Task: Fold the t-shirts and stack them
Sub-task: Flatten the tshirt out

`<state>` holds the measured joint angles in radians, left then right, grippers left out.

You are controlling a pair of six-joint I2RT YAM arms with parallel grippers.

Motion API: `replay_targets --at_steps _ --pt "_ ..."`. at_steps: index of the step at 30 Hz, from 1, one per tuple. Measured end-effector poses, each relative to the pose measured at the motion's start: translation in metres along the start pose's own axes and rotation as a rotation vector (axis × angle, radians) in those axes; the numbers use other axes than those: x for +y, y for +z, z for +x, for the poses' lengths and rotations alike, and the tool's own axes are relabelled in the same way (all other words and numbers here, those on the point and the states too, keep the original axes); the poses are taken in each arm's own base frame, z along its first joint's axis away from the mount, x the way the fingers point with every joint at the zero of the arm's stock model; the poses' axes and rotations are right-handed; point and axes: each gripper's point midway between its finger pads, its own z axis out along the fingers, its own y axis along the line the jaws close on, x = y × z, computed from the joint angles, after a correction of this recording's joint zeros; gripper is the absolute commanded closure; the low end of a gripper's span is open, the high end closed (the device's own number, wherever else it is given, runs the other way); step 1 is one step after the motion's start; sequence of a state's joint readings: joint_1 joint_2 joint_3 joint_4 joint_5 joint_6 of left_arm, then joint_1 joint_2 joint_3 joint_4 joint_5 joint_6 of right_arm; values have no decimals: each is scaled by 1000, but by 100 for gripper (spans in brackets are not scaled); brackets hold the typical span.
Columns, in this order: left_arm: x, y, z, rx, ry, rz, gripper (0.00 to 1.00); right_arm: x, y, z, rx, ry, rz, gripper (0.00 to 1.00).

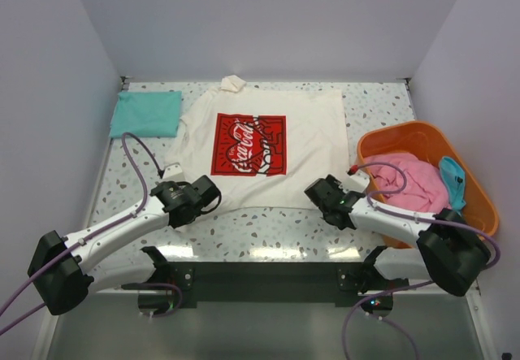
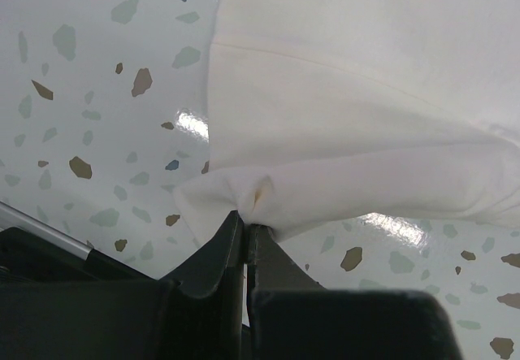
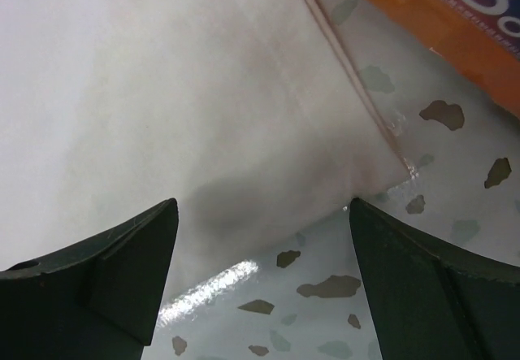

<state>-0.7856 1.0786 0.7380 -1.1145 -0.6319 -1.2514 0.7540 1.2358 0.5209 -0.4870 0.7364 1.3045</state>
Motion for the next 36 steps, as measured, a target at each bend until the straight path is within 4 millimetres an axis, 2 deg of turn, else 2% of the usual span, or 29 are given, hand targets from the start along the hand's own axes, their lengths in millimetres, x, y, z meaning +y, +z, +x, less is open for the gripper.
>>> replay_targets --at_steps 4,7,8,10,11,13,15,17,31,36 --pt "0 0 0 0 -1 0 100 1 12 1 -17 -26 24 16" --pt "0 0 0 0 0 0 100 0 14 -1 -27 -35 28 30" --pt "0 0 0 0 -1 0 100 -1 14 -1 -28 -37 28 40" --pt "0 0 0 3 -2 3 100 -2 14 -1 -29 -40 20 50" --pt "0 -1 0 3 -2 5 100 -3 12 0 -22 -35 9 63" --pt "-1 -1 1 8 -5 11 100 -4 9 3 -3 -27 -11 79" --pt "-2 -2 2 15 -9 18 100 -5 4 7 23 -11 -33 85" --pt "-3 -3 4 27 -11 27 100 -8 0 8 39 -3 -45 99" --pt "-5 -19 10 82 -58 126 100 -31 -28 12 108 -60 -62 100" --pt "-6 -20 9 79 -54 133 100 -36 -30 14 121 -82 -55 100"
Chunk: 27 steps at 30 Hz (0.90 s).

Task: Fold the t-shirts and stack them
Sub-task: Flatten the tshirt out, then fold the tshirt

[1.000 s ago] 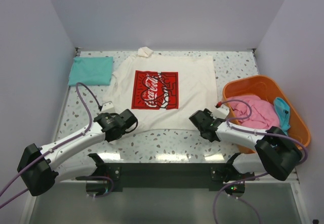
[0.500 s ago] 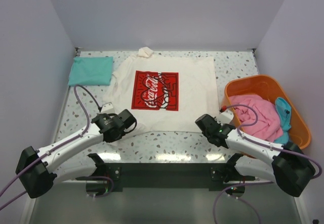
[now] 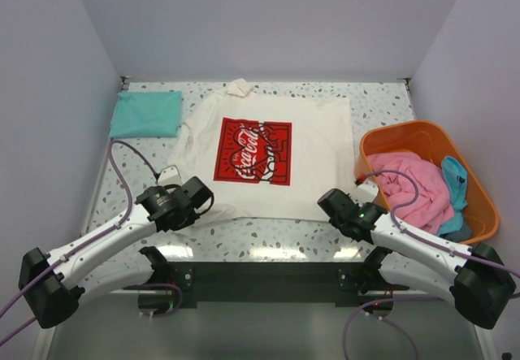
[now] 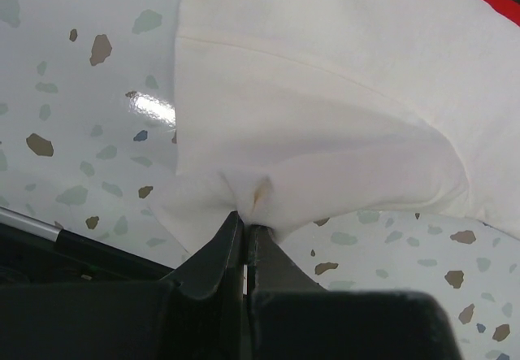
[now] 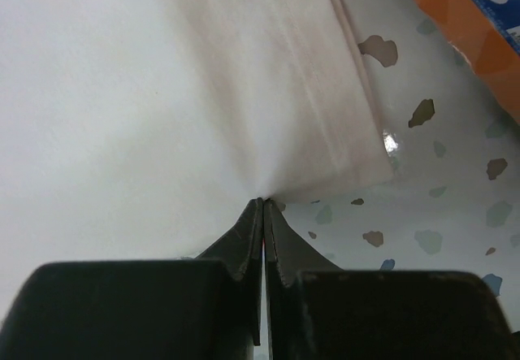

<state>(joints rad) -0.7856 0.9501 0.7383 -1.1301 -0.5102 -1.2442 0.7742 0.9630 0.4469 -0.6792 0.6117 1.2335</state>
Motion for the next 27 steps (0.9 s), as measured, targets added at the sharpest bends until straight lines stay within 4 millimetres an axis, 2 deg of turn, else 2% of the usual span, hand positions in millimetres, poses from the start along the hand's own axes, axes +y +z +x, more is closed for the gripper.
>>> replay_targets --at_steps 3,7,12,17,24,27 --pt "-4 2 -4 -11 33 -4 100 1 -3 -6 -10 -19 13 100" --pt "-25 3 -20 -59 79 10 100 15 -11 -25 -52 -27 8 100" --pt "-62 2 -58 -156 128 44 100 35 -16 -47 -108 -57 8 100" --pt "-97 11 -104 -253 176 56 100 53 -14 -71 -153 -86 34 100" --pt "-122 30 -151 -349 229 76 100 74 2 -113 -208 -69 54 100" --pt "-134 35 -171 -395 245 105 100 81 9 -125 -221 -82 66 100"
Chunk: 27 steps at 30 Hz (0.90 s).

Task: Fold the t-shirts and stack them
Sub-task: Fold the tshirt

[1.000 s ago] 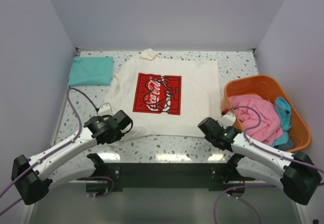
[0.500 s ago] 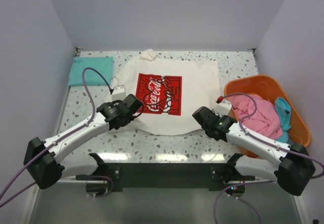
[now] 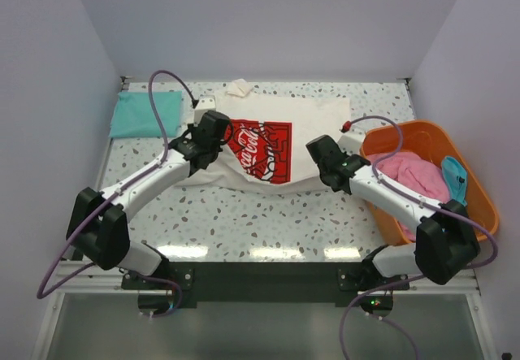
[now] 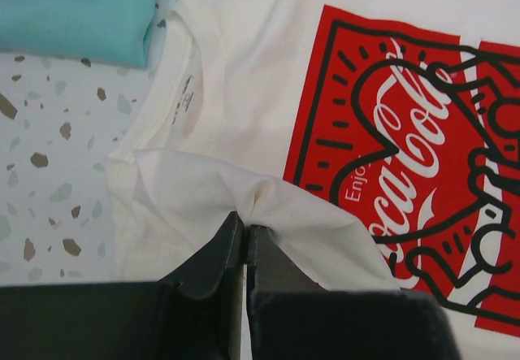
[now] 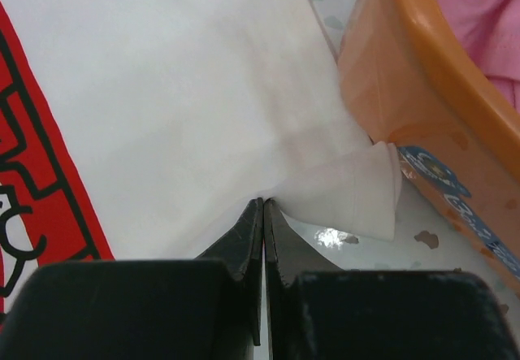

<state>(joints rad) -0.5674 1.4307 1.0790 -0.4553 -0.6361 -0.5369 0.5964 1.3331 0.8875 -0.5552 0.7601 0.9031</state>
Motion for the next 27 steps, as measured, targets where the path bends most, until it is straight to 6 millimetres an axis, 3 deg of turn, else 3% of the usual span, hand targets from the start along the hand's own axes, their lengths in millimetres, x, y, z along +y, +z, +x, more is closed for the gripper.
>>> replay_targets --at_steps 8,16,21,23,24,25,26,27 --pt "-22 48 -43 -72 65 14 100 12 25 -20 -15 -23 37 100" --pt "-24 98 -52 -58 114 -11 100 23 57 -34 -11 -48 83 100" --pt "-38 125 -60 -52 137 8 94 31 77 -40 3 -59 100 100" --pt "-44 135 -60 -47 147 15 75 32 85 -41 9 -63 112 99" --pt "-47 140 -60 -43 158 16 55 33 89 -42 13 -67 118 95" --pt "-51 145 -59 -40 168 19 43 34 93 -43 16 -67 123 82" --pt "-53 150 -58 -33 167 18 19 35 96 -44 20 -66 128 72" --pt "-54 154 -58 -27 174 17 2 38 100 -45 22 -70 131 56"
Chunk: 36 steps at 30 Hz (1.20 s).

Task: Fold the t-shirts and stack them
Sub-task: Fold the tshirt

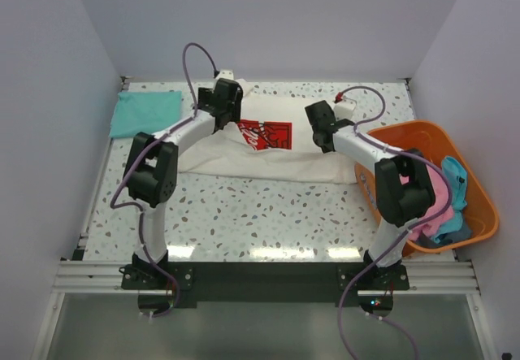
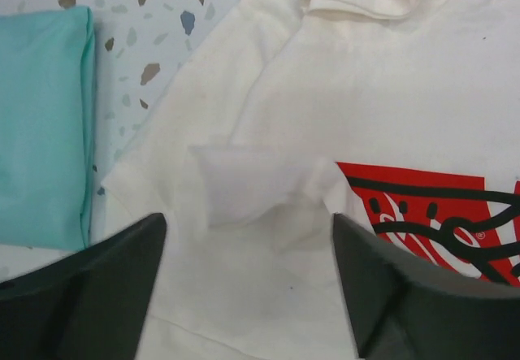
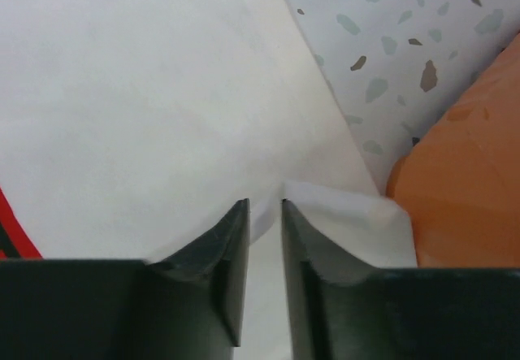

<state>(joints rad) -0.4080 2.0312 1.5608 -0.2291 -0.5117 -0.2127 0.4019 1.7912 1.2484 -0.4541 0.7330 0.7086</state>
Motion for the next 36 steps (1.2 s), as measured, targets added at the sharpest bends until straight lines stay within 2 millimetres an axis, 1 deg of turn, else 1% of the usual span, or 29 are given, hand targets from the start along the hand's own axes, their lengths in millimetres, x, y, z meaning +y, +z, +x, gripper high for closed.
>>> replay_targets --at_steps 2,3,5,6,7,8,9,10,12,13,15,16,18,21,24,26,28,30,32,36 --pt "-1 5 -1 5 -12 -2 0 5 3 -3 6 -7 -2 45" --pt "1 6 -1 10 -13 -5 0 8 4 -5 10 -9 -11 36" --pt "4 4 -5 7 -18 -9 0 11 2 -8 10 -14 -23 30" --pt "6 3 -8 3 -22 -9 0 12 1 -10 10 -18 -32 29" --pt "7 -1 -9 3 -25 -9 0 15 0 -11 14 -19 -45 20" --pt "9 -5 -12 -1 -32 -8 0 16 -2 -12 16 -21 -56 16" --pt "11 -11 -14 -7 -43 -5 0 18 -4 -11 25 -30 -72 12" --pt "16 -21 -14 -11 -56 -3 0 20 -7 -10 31 -38 -87 8" --pt "25 -41 -12 -16 -85 5 0 24 -14 -7 40 -56 -126 8" --pt "31 -54 -11 -22 -109 12 0 27 -19 -4 45 -68 -148 7" --pt "38 -72 -7 -23 -153 23 0 32 -31 7 57 -99 -190 7" --pt "41 -79 -1 -16 -173 26 0 37 -39 14 63 -119 -218 7" --pt "43 -85 17 14 -201 30 0 47 -51 34 86 -165 -273 7" --pt "45 -81 62 103 -208 28 0 59 -63 65 138 -226 -333 7" --pt "53 -75 112 218 -210 13 0 59 -61 87 185 -254 -352 7" --pt "60 -66 132 273 -244 12 0 55 -54 98 209 -265 -343 7" --pt "71 -56 146 317 -294 3 0 51 -49 111 238 -277 -335 7" --pt "80 -48 156 348 -341 -6 0 48 -45 121 259 -279 -332 7" --pt "88 -43 165 367 -373 -18 0 49 -44 121 255 -273 -340 7" --pt "89 -46 167 361 -403 -22 0 53 -44 124 249 -254 -365 7"
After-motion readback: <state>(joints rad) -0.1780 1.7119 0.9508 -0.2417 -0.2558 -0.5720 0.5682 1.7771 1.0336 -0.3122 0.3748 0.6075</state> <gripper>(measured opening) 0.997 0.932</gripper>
